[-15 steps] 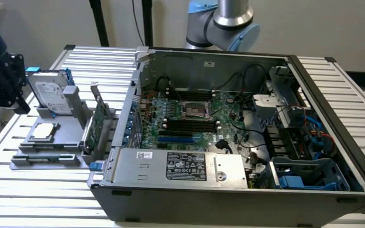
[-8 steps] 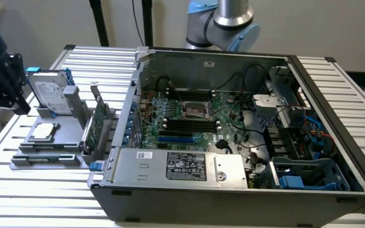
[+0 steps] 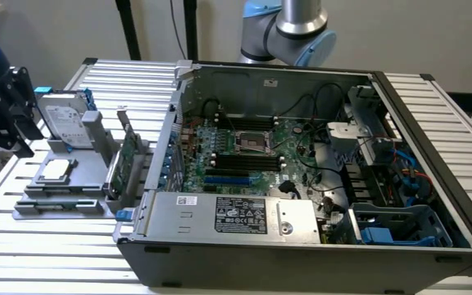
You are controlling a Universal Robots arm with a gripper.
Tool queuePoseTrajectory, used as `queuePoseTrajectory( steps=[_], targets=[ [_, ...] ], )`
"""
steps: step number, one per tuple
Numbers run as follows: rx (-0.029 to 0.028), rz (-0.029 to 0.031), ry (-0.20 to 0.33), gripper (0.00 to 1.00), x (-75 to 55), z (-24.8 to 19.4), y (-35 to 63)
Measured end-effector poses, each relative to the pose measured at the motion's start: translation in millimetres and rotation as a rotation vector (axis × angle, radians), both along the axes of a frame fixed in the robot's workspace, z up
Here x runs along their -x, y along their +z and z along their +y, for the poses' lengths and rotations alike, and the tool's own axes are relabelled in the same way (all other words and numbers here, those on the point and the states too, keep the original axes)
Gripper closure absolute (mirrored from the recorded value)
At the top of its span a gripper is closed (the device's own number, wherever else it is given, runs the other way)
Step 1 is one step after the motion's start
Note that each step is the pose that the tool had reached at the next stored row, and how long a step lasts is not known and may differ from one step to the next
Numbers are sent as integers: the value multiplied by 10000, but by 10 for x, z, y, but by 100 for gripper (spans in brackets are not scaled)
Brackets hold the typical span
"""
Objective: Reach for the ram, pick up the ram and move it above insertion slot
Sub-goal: 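Pick up the ram and move it above insertion slot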
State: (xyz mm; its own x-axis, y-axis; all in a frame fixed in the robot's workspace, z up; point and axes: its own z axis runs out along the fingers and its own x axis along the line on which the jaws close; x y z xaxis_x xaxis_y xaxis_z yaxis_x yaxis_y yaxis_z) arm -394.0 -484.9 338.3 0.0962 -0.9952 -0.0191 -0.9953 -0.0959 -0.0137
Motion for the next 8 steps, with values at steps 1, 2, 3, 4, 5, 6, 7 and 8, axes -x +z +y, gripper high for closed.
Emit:
queuePoseTrajectory(
  steps=[1, 2, 3, 4, 5, 6, 7, 8],
  targets=[
    [-1, 1, 0, 58, 0, -4, -18],
    [-1, 0, 0, 58, 0, -8, -36],
    [-1, 0, -1, 58, 1, -11, -54],
    [0, 1, -2, 58, 1, -12, -72],
    [-1, 0, -1, 58, 0, -15, -91],
    [-1, 0, -2, 58, 0, -17, -110],
    [-1, 1, -3, 58, 0, -20, -127],
    [-1, 1, -5, 58, 0, -21, -145]
  ],
)
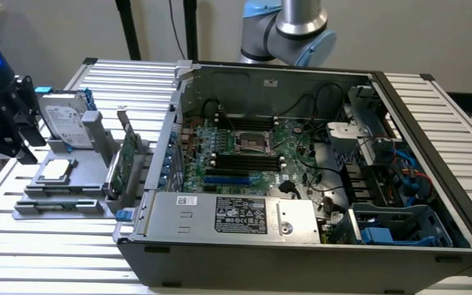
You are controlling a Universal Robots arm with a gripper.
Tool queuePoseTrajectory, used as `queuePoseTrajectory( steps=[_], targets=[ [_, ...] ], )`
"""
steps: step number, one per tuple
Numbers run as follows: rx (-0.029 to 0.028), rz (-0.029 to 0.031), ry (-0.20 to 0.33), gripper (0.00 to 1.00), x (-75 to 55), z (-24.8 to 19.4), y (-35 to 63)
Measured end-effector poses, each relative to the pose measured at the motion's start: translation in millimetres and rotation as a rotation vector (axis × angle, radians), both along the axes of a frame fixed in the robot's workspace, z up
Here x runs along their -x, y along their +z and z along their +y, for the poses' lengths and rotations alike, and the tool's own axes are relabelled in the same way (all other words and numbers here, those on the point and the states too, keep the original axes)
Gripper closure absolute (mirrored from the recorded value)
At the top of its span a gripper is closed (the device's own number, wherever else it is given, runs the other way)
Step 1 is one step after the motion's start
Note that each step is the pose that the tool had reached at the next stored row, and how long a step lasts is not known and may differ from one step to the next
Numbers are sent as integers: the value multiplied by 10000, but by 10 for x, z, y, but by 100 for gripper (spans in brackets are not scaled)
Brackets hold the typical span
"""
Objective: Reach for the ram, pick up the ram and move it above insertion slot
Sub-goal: 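Pick up the ram and move it above insertion slot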
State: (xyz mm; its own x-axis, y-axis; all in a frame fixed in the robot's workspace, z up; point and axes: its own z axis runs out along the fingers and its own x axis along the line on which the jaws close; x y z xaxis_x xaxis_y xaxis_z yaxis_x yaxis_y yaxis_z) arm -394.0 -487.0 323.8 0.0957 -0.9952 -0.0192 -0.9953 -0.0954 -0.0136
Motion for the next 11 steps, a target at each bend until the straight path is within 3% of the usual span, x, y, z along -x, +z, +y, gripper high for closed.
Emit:
queuePoseTrajectory(
  steps=[11],
  targets=[
    [1, 0, -206, 58, 2, -6, -200]
  ],
)
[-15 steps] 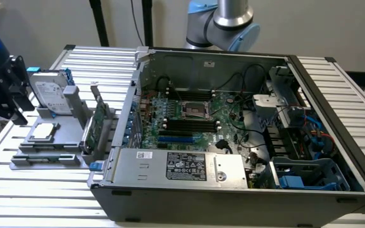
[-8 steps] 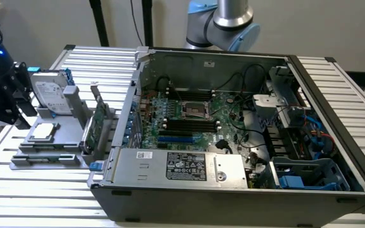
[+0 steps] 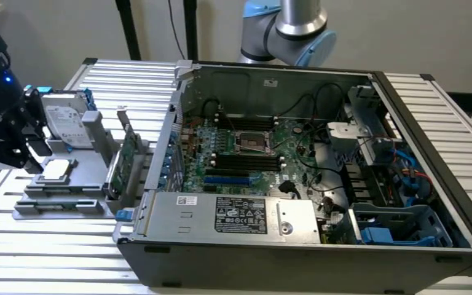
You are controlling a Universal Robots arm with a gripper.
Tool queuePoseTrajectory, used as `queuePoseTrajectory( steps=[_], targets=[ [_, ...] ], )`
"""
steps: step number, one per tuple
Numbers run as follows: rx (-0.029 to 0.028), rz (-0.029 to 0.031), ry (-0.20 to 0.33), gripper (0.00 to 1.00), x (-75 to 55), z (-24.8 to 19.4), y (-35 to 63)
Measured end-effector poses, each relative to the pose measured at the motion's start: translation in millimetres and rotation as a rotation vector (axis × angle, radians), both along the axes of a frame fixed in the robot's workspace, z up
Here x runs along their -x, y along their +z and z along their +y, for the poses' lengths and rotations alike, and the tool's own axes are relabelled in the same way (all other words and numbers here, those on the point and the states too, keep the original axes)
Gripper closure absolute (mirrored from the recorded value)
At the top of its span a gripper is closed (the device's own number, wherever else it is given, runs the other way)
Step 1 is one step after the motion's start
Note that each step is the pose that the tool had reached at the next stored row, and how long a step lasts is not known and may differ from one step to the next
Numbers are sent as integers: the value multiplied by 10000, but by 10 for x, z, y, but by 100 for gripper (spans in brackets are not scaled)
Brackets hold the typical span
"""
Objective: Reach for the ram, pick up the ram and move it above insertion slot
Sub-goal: 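Pick up the ram and move it above insertion slot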
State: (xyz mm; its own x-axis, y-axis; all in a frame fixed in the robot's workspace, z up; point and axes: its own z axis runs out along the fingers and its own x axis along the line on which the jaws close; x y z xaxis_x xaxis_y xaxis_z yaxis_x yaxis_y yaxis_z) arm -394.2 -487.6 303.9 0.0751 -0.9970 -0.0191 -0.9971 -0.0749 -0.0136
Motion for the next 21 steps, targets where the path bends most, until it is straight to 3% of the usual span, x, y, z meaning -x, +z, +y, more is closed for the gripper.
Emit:
queuePoseTrajectory(
  steps=[21],
  targets=[
    [-2, -2, -246, 58, 34, -39, -383]
  ],
)
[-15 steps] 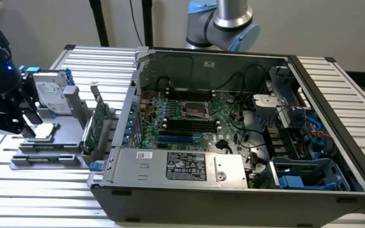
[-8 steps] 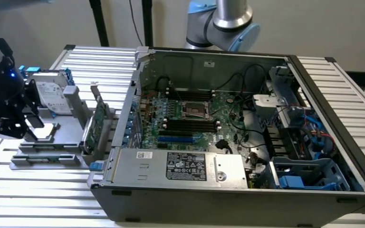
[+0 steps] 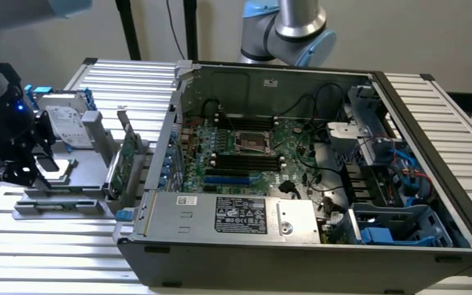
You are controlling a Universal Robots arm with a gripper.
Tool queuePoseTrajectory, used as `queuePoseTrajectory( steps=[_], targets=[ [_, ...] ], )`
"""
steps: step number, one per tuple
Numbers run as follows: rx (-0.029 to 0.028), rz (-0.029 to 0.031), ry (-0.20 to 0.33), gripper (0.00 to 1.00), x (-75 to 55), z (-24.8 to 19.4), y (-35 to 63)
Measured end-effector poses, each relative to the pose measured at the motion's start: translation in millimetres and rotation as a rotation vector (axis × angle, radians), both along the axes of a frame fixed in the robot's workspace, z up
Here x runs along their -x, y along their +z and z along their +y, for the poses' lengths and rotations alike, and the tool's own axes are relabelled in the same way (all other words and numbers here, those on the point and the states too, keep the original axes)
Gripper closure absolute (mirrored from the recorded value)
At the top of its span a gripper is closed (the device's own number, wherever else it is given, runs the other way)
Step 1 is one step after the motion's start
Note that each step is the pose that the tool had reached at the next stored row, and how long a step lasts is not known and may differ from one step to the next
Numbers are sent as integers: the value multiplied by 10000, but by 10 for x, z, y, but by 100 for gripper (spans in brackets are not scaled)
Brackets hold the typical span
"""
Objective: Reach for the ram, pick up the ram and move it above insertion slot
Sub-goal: 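Pick up the ram and move it above insertion slot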
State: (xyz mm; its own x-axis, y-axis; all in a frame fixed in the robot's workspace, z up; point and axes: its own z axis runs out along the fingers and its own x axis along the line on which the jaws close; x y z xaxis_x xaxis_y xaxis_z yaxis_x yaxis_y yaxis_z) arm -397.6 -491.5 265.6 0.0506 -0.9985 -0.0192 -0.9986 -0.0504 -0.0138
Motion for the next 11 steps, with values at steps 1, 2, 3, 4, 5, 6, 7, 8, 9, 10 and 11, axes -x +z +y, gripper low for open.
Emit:
queuePoseTrajectory(
  steps=[1, 2, 3, 4, 5, 6, 7, 8, 9, 10, 11],
  targets=[
    [0, 0, -5, 58, 2, -3, -19],
    [0, 0, -9, 58, 3, -5, -35],
    [1, 1, -14, 58, 4, -8, -53],
    [0, 0, -19, 58, 6, -10, -72],
    [1, 1, -24, 58, 7, -13, -90],
    [1, 1, -29, 58, 9, -16, -108],
    [1, 1, -34, 58, 10, -19, -126],
    [0, 1, -39, 58, 11, -21, -145],
    [1, 0, -42, 58, 12, -24, -164],
    [1, 1, -44, 58, 12, -27, -182],
    [1, 1, -47, 58, 12, -29, -200]
  ],
)
